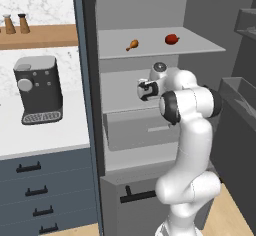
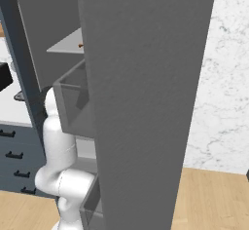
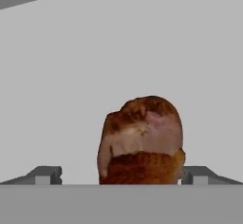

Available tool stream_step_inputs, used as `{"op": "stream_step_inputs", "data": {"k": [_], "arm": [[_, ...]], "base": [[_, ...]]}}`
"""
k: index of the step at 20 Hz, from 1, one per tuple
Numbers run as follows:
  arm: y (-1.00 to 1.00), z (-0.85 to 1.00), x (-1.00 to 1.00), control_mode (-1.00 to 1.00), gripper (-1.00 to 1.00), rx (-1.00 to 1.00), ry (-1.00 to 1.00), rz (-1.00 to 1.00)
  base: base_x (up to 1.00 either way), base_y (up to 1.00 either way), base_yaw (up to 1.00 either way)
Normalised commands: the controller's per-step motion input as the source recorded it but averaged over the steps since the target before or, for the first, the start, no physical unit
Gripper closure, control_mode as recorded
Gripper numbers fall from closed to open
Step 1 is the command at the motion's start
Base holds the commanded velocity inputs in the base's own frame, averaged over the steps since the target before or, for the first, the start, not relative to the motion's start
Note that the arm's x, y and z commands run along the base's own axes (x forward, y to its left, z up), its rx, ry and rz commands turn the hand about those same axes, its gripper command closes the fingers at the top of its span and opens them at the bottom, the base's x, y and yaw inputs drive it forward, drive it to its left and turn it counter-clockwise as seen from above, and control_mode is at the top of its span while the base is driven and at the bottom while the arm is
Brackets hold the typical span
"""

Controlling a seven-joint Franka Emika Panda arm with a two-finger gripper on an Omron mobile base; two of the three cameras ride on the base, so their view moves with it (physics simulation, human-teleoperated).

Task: Place one bell pepper and one chicken drumstick in each tupperware on the nearby counter, to pack two identical lunches.

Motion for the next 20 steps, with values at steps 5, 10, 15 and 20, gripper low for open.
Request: {"op": "stream_step_inputs", "data": {"k": [5, 10, 15, 20], "arm": [[0.0, -0.64, 0.0, -1.0, 1.0, -0.01, 0.03, -0.05], [0.0, -0.12, 0.02, -1.0, 1.0, 0.0, 0.0, 0.0], [0.06, -0.24, -0.95, -1.0, 1.0, 0.0, 0.01, 0.04], [0.38, 0.0, -1.0, -1.0, 1.0, -0.07, 0.0, 0.12]], "base": [[0.0, 0.0, 0.0], [0.0, 0.0, 0.0], [0.0, 0.0, 0.0], [0.0, 0.0, 0.0]]}}
